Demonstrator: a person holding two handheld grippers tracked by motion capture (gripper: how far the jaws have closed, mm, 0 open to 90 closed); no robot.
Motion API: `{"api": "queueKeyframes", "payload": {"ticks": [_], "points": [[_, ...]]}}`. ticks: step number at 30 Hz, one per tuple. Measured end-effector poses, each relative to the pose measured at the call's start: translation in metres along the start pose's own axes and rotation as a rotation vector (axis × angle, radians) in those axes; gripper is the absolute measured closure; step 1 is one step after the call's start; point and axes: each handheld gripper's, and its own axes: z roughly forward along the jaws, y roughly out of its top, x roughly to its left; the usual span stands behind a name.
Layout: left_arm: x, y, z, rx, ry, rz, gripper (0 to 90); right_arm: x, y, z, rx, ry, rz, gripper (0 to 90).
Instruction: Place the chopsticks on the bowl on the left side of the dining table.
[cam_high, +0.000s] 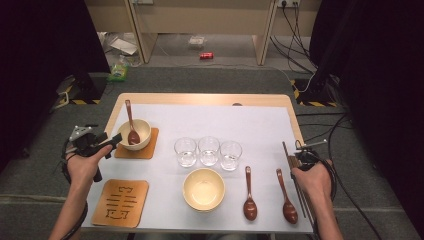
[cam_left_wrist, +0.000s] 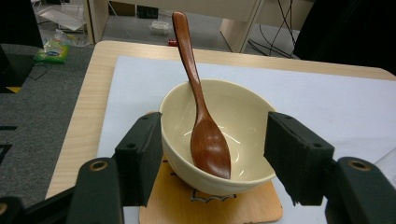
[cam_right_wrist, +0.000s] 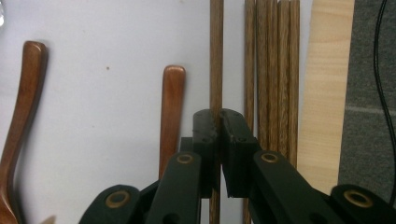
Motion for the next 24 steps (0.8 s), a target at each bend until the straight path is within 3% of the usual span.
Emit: {"api": "queueKeyframes", "payload": {"ticks": [24], "points": [[0.000, 0.001, -0.001, -0.004, 0.002, 0.003, 36.6, 0.015, 0.014, -0.012, -0.131, 0.015, -0.011, 85.3]]}}
